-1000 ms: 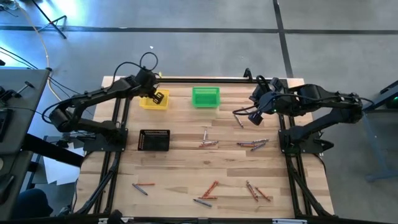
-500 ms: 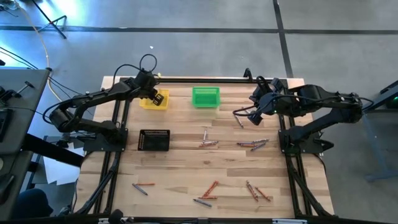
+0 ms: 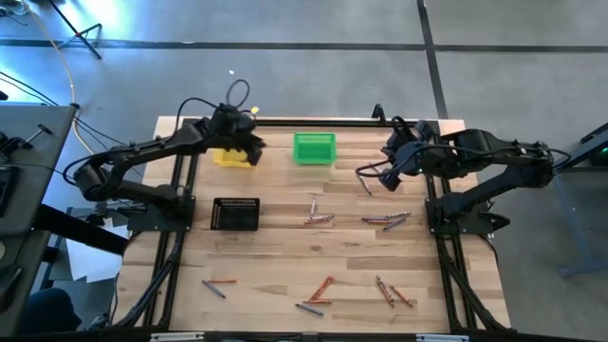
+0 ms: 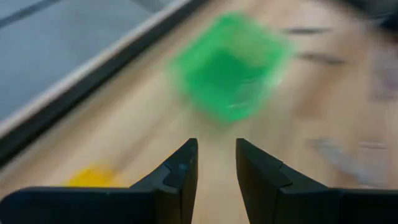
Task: Sort crayons
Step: Put the gray crayon into the green bin
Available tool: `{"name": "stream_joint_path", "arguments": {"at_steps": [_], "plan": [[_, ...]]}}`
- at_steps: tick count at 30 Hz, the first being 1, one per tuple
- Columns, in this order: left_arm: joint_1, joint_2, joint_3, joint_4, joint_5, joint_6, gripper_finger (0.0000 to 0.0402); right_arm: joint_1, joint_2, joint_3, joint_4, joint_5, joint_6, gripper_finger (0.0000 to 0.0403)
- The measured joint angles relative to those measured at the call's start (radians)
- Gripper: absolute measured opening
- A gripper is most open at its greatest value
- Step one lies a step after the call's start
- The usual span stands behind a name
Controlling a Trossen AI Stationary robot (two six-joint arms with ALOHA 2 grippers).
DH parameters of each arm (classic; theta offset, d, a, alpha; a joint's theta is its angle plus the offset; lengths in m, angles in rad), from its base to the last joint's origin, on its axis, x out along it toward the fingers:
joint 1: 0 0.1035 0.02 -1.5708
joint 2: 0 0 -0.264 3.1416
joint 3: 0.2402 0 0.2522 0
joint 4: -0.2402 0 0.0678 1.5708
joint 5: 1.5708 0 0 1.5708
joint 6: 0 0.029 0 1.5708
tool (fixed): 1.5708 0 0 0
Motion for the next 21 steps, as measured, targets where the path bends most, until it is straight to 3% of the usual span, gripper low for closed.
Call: {"name": "stream_joint_path", "arguments": {"at_steps": [5, 11, 16, 21], "plan": [[-0.211, 0.013, 0.009, 0.037, 0.008, -0.049, 0.0093, 0.0, 0.0, 0.0, -0.04, -0.002, 0.035, 0.0009], [-0.448, 0.078, 0.009, 0.074, -0.163, -0.066, 0.0095, 0.0, 0.0, 0.0, -0.052, 0.004, 0.046, 0.0009], [-0.554, 0.173, 0.008, 0.152, -0.275, 0.044, 0.0095, 0.0, 0.0, 0.0, -0.052, 0.004, 0.046, 0.0009], [-0.586, 0.269, 0.008, 0.23, -0.37, 0.186, 0.0095, 0.0, 0.0, 0.0, -0.052, 0.005, 0.044, 0.0009]]}}
